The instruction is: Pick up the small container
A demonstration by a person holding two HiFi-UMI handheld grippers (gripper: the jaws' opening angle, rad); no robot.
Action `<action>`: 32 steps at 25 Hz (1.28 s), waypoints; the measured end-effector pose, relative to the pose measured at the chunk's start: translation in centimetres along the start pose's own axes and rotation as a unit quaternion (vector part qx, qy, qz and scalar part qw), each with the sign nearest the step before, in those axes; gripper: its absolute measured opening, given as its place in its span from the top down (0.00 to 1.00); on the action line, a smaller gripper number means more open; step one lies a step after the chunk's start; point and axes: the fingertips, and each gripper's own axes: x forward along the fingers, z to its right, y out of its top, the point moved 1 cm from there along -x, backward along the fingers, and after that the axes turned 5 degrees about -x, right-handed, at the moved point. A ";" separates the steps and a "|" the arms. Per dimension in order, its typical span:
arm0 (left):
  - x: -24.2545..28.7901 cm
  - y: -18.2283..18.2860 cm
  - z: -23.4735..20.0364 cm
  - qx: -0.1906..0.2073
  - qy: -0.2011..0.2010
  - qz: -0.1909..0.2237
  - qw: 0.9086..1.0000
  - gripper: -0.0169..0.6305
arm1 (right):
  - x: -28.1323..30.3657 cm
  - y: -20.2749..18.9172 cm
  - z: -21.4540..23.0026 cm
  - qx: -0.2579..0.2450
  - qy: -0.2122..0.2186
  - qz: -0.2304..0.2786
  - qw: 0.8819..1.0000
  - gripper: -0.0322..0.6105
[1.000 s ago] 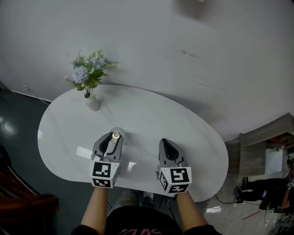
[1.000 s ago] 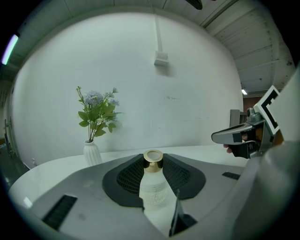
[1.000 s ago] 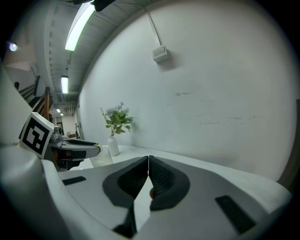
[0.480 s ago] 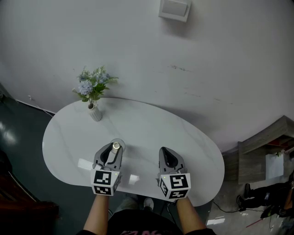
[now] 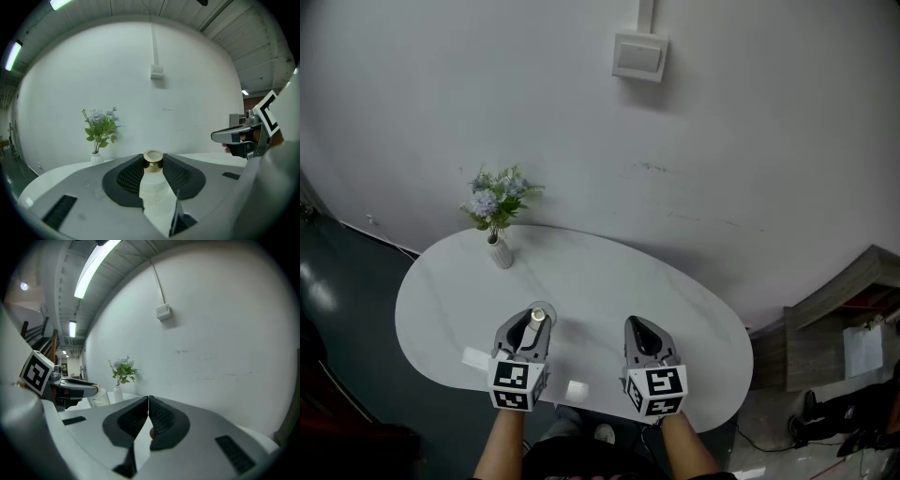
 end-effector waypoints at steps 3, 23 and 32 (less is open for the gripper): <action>-0.5 0.5 0.5 0.005 -0.001 0.004 1.000 0.77 | -0.7 0.1 -0.2 0.000 0.003 0.002 1.000 0.85; -3.9 2.4 3.1 0.015 0.006 0.023 1.000 0.77 | -3.9 2.3 -0.9 -0.015 0.022 0.036 0.999 0.85; -5.2 2.7 4.0 0.017 0.010 0.031 0.999 0.77 | -5.4 2.8 -0.6 -0.017 0.020 0.047 0.999 0.85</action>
